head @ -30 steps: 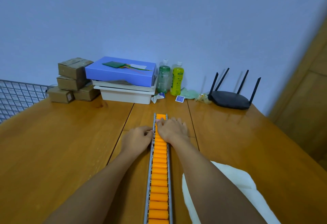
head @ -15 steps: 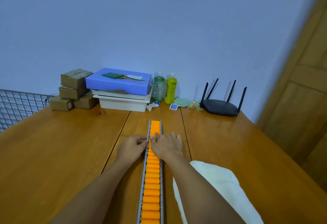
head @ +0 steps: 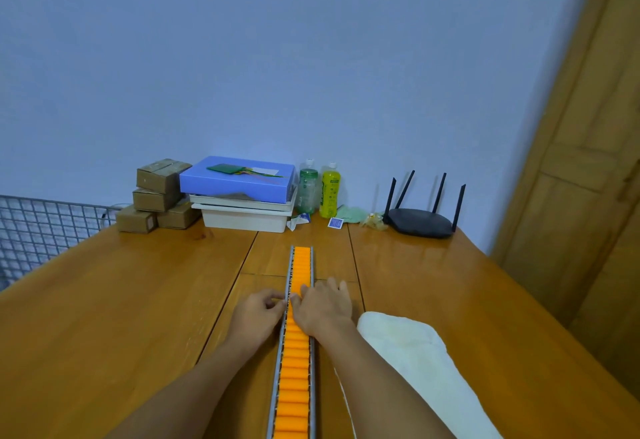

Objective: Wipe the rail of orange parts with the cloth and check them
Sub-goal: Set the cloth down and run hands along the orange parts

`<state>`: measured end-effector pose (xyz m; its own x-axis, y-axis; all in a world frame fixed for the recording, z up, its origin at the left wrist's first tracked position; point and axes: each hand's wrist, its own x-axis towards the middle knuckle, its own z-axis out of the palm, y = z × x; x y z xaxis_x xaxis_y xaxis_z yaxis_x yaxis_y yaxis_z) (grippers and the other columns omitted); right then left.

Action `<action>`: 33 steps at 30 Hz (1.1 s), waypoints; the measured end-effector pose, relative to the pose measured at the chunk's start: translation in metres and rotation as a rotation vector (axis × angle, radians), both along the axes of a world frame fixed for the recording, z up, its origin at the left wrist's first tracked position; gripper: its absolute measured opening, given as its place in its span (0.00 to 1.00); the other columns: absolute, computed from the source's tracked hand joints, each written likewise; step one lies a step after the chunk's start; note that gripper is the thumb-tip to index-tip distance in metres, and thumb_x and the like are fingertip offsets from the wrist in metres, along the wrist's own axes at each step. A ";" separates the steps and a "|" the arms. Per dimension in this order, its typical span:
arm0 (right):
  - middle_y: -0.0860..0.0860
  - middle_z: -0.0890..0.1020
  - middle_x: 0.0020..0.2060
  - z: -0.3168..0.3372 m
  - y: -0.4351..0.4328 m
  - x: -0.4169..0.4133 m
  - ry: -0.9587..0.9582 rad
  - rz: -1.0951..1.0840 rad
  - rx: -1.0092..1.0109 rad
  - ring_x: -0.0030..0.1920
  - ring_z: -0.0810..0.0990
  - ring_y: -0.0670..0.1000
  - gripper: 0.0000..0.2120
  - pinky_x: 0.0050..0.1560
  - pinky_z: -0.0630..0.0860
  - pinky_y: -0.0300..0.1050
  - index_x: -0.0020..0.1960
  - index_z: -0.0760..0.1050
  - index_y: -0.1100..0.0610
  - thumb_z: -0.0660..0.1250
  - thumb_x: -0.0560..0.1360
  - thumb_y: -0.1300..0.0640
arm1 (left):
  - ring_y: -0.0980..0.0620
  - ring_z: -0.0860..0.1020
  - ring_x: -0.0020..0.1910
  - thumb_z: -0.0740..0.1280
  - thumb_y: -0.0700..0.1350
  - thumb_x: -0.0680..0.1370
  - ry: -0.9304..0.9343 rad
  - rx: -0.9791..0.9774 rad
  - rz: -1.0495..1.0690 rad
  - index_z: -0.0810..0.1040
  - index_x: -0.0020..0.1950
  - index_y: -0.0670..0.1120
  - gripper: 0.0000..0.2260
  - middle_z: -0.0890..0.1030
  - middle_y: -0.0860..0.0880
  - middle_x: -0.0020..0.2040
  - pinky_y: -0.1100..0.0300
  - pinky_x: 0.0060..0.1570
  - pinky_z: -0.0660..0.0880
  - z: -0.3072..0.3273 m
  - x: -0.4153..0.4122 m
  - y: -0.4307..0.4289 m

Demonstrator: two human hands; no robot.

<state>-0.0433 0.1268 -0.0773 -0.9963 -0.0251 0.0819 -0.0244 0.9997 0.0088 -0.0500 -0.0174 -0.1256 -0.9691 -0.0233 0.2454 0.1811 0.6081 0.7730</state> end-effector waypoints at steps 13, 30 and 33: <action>0.55 0.81 0.57 0.001 0.000 0.050 -0.004 0.004 -0.020 0.62 0.71 0.57 0.27 0.63 0.62 0.56 0.58 0.78 0.53 0.45 0.84 0.40 | 0.58 0.74 0.29 0.69 0.49 0.81 -0.008 -0.023 -0.037 0.83 0.61 0.51 0.10 0.81 0.50 0.33 0.65 0.29 0.67 0.009 0.062 -0.002; 0.55 0.82 0.57 -0.004 0.005 0.107 0.021 0.024 -0.073 0.63 0.72 0.57 0.27 0.64 0.61 0.58 0.59 0.79 0.53 0.46 0.84 0.40 | 0.58 0.72 0.30 0.68 0.47 0.82 0.021 -0.055 -0.056 0.82 0.62 0.51 0.10 0.78 0.52 0.33 0.65 0.30 0.67 0.012 0.119 -0.004; 0.55 0.80 0.62 -0.007 0.006 0.119 0.015 0.019 -0.067 0.68 0.70 0.59 0.27 0.69 0.59 0.60 0.66 0.76 0.51 0.46 0.84 0.39 | 0.58 0.73 0.31 0.68 0.47 0.82 0.025 -0.068 -0.062 0.82 0.62 0.52 0.10 0.79 0.51 0.34 0.66 0.31 0.68 0.013 0.131 -0.004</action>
<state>0.0754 0.1328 -0.0839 -0.9944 -0.0380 0.0988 -0.0439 0.9974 -0.0576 0.0812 -0.0216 -0.1121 -0.9617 0.0539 0.2686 0.2387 0.6461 0.7250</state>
